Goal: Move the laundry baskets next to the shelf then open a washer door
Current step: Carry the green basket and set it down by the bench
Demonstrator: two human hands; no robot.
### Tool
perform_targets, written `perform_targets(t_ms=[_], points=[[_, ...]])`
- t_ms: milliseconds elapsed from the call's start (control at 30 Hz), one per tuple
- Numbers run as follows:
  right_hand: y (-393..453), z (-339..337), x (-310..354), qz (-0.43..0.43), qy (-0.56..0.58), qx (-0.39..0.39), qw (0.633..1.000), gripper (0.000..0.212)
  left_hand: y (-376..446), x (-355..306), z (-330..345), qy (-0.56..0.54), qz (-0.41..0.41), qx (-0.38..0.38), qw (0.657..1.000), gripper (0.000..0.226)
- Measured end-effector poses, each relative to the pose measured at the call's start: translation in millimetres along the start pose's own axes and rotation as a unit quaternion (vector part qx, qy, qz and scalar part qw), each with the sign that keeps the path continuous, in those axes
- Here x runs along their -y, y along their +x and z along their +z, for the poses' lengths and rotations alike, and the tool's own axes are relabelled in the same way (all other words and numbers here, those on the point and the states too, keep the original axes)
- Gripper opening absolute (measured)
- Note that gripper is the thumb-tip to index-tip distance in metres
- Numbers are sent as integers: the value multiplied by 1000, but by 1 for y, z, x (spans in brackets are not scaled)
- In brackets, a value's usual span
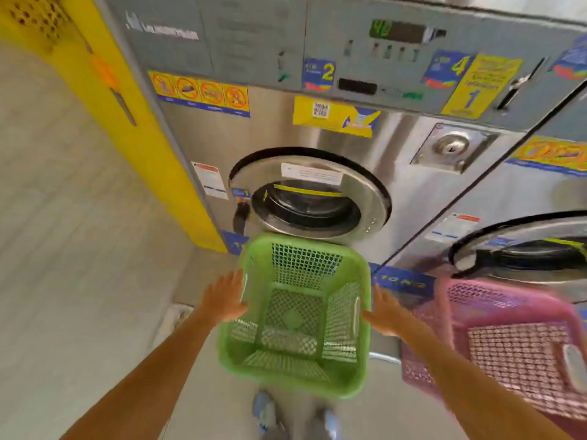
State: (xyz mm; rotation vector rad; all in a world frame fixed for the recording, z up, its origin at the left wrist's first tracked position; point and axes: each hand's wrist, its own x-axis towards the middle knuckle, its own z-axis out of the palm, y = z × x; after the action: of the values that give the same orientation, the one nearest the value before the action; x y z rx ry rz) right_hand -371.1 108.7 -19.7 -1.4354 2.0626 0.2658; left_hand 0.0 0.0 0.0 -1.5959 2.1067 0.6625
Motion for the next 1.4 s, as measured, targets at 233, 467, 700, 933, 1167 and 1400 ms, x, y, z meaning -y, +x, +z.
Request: perform_targets(t_ms=[233, 467, 700, 933, 1167, 1400], points=[[55, 99, -22, 36, 89, -5, 995, 96, 70, 20, 89, -57, -68, -41, 995, 89], [30, 99, 3, 50, 135, -83, 986, 88, 44, 16, 114, -135, -88, -117, 980, 105], [7, 101, 62, -77, 37, -50, 995, 89, -78, 71, 179, -270, -198, -127, 934, 107], [-41, 176, 202, -245, -74, 33, 966, 88, -261, 135, 305, -389, -383, -165, 822, 96], [-135, 305, 331, -320, -179, 122, 922, 41, -421, 168, 443, -452, -512, -215, 698, 97], [-218, 433, 384, -331, -215, 157, 905, 31, -532, 194, 567, -513, -512, -238, 646, 107]])
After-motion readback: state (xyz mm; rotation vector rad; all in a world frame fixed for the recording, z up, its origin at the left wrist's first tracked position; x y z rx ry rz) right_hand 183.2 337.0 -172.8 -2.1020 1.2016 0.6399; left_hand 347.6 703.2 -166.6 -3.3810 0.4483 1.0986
